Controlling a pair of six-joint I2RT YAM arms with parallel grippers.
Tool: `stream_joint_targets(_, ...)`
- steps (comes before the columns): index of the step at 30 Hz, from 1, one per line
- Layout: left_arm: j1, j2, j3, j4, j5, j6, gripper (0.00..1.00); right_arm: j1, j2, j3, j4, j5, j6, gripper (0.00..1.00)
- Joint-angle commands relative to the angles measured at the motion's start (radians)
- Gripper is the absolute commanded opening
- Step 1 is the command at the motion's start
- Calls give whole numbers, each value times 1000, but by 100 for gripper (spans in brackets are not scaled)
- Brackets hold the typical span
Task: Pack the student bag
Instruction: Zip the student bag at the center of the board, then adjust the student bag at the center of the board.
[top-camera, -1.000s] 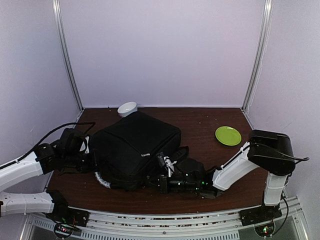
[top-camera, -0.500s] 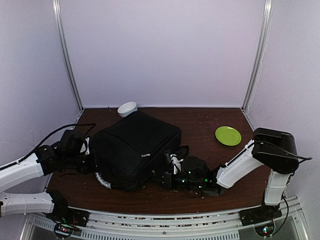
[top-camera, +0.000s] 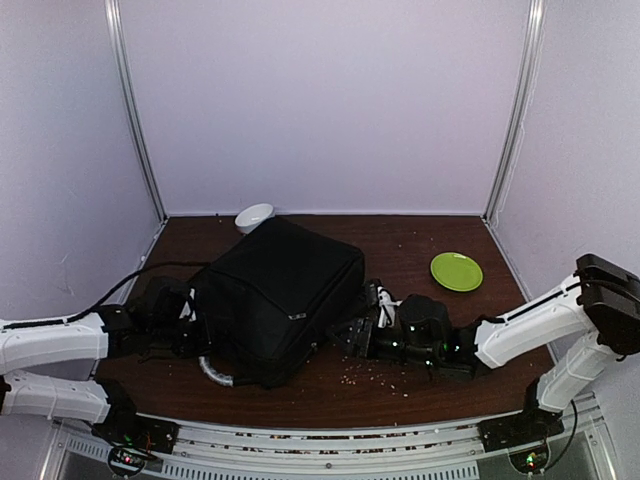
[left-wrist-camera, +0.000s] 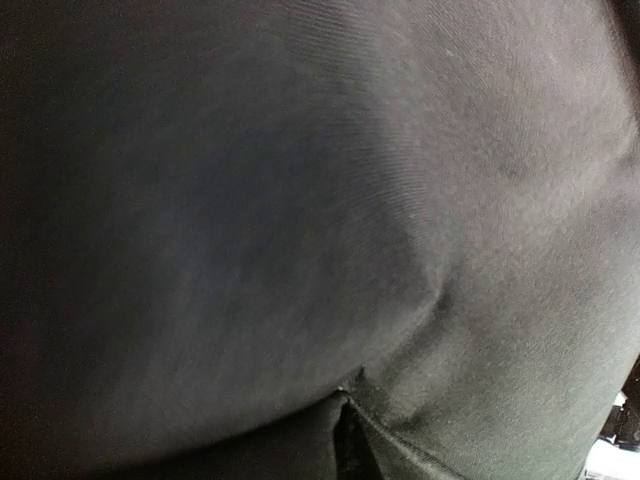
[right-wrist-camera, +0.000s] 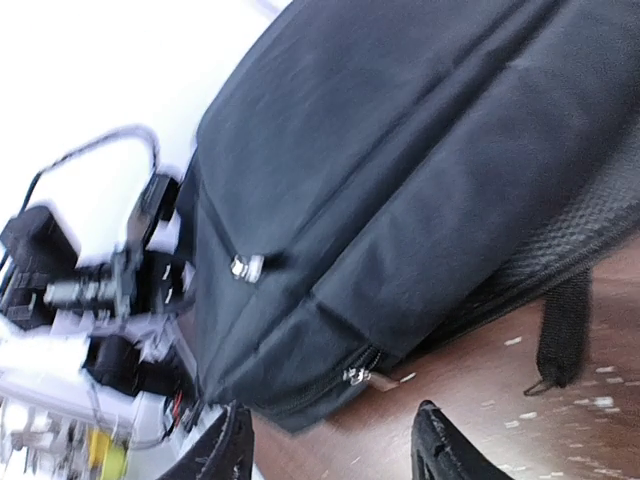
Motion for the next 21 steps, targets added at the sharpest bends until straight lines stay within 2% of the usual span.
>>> stream_joint_targets(1, -86, 118, -1, 364, -37, -51, 0, -5, -63, 21, -274, 277, 64, 55)
stream_joint_targets(5, -158, 319, 105, 479, -35, -48, 0, -5, -123, 66, -576, 527, 89, 56)
stream_joint_targets(8, -194, 488, 251, 462, -14, -16, 0, -5, -182, 40, -652, 611, 97, 59)
stream_joint_targets(12, -210, 648, 378, 473, 17, -3, 0, -9, -258, 10, -698, 557, 63, 68)
stream_joint_targets(16, -216, 679, 391, 502, 14, 1, 0, -7, -340, -35, -673, 495, 6, 69)
stream_joint_targets(18, -218, 664, 378, 491, 1, 9, 8, -7, -384, -79, -624, 486, -18, 70)
stream_joint_targets(21, -218, 625, 360, 443, -28, 25, 30, -6, -422, -112, -559, 472, -68, 70)
